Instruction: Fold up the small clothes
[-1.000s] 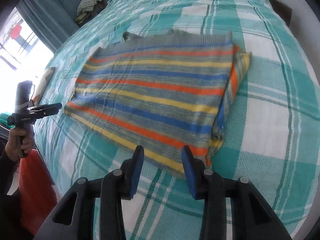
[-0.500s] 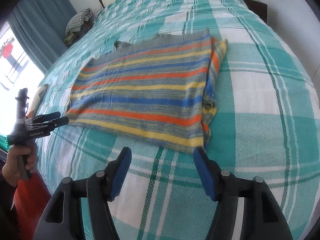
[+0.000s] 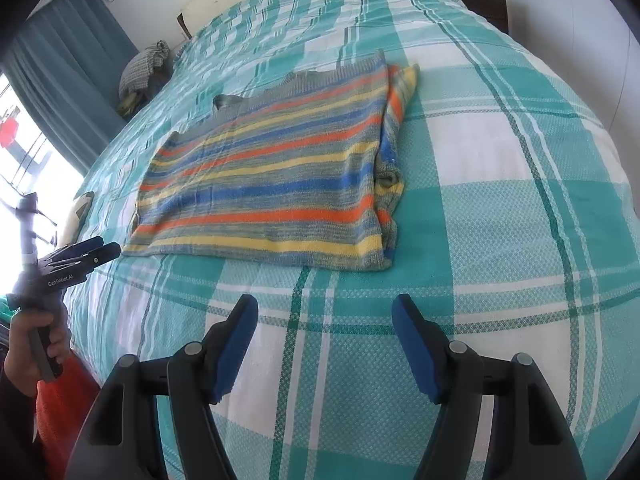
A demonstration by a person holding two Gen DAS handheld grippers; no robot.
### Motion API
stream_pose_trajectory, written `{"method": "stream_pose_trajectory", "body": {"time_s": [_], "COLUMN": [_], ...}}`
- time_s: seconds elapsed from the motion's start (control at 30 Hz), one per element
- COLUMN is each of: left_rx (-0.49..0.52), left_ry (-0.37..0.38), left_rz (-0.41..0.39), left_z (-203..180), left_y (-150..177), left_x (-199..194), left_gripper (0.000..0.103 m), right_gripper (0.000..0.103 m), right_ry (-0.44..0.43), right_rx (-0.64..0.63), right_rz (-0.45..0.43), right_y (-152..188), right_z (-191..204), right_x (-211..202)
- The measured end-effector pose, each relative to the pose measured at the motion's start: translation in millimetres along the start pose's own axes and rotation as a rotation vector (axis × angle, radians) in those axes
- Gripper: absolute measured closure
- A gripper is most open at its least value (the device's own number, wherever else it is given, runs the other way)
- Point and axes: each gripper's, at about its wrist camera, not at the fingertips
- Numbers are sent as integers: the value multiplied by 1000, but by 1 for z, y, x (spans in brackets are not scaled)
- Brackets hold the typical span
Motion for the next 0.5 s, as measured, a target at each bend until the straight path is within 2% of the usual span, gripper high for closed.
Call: {"method": "stream_pose_trajectory", "body": {"time_s": [0.13, 0.27, 0.3, 0.43, 0.5], "left_rx": [45, 252, 310, 495, 549], "left_ry": [17, 118, 144, 257, 302], "left_rz": [-19, -47, -48, -71, -87], "left_z": [-17, -80, -100, -177, -208], "left_y": [4, 10, 10, 0, -7], "left_x": [-4, -8, -7, 4, 12], "left_gripper": [13, 13, 13, 13, 13], "right_gripper": [34, 33, 29, 26, 26], "right_ry": [2, 22, 17, -54, -150], "right_rx": [-19, -1, 11, 88, 107], "right_rz": [-19, -87, -95, -47, 8], "right_y": [-16, -58, -72, -131, -153], "right_z": [-5, -33, -43, -84, -94], "right_x": [-7, -25, -27, -14, 3]}}
Point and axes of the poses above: each gripper's, at about its wrist camera, not at the fingertips, and x roughly the way its jaws point, z to its left, y to its underside, and after that the axes turned 13 degrees about z, right-handed
